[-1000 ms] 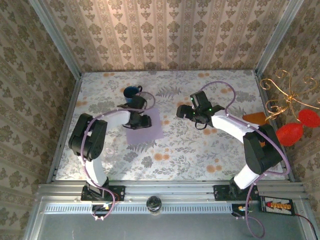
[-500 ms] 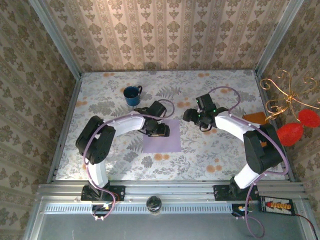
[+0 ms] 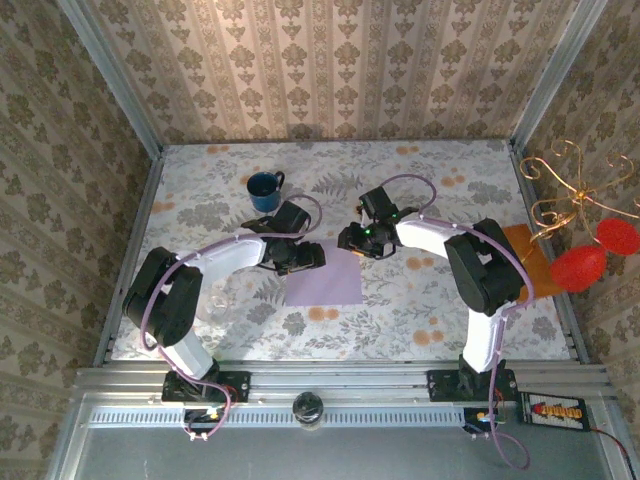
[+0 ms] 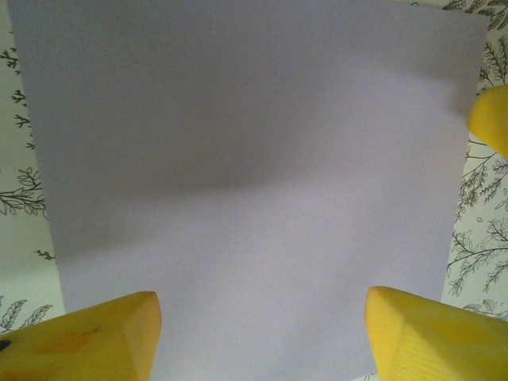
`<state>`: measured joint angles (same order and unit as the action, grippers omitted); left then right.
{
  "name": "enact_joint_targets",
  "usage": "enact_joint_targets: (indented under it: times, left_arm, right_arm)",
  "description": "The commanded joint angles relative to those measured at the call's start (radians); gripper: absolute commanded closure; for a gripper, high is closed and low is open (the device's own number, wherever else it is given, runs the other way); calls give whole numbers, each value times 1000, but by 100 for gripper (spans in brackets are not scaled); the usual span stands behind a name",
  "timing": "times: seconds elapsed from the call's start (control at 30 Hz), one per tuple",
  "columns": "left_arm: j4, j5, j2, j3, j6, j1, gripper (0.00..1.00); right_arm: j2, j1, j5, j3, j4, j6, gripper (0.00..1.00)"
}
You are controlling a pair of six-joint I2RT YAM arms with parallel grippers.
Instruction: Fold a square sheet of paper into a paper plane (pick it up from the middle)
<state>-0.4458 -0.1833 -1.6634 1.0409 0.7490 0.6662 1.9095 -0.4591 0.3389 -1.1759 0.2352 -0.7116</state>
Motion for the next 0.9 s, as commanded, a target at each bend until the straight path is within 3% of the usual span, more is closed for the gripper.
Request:
enact_joint_targets:
  times: [0.0,0.33,0.47,0.67,0.87]
  left_arm:
    - [-14,-1,-12,11,-5,0,29]
    - [-76,18,-91,91,-63,27,26]
    - [-116,52,-128,143,-97,56,24]
    - [-187,70,-191,236,-178,90,15]
    - [-258,107,-257,325,-250,138,14]
  right_arm:
    - [36,-1,-43,-2,10,-71,56]
    - [-62,-37,-263,161,25,-363,55]
    - [-128,-49,-249,222,-41,-447,55]
    - [-232,-24,-170,226,-139,-402,47]
    - [-346,94,-139,347,-215,-301,34]
